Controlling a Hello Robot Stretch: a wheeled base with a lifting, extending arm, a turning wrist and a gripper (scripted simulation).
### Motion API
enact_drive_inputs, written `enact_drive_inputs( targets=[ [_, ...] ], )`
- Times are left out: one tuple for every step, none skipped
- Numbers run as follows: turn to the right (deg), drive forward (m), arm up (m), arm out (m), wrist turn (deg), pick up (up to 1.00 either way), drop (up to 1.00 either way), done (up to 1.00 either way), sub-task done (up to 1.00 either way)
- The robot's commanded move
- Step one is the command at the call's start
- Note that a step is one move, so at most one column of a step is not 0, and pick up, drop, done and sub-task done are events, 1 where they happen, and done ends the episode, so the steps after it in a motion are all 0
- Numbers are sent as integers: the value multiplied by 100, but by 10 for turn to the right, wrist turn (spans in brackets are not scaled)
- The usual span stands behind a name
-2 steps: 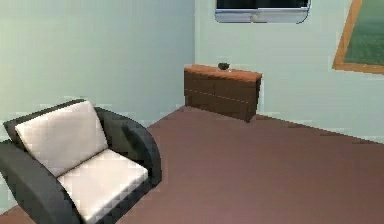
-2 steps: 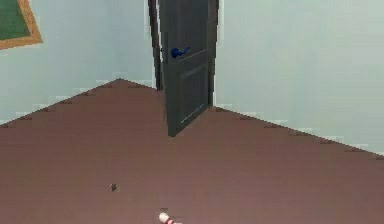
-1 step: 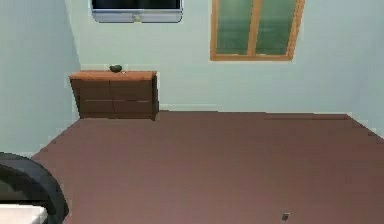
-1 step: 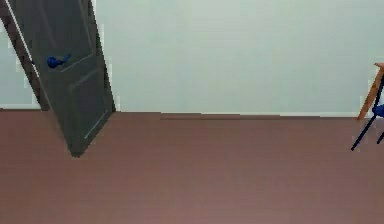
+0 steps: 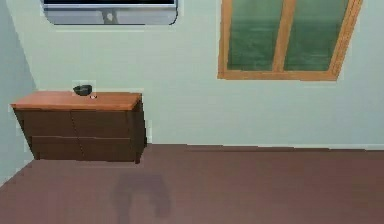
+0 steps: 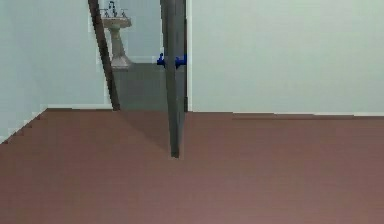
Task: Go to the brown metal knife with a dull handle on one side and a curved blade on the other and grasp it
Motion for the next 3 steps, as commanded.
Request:
enact_drive_inputs(
  targets=[
    [60, 0, 0, 0, 0, 0, 0, 0, 0],
    [0, 35, 0, 0, 0, 0, 0, 0, 0],
    [420, 0, 0, 0, 0, 0, 0, 0, 0]
  ],
)
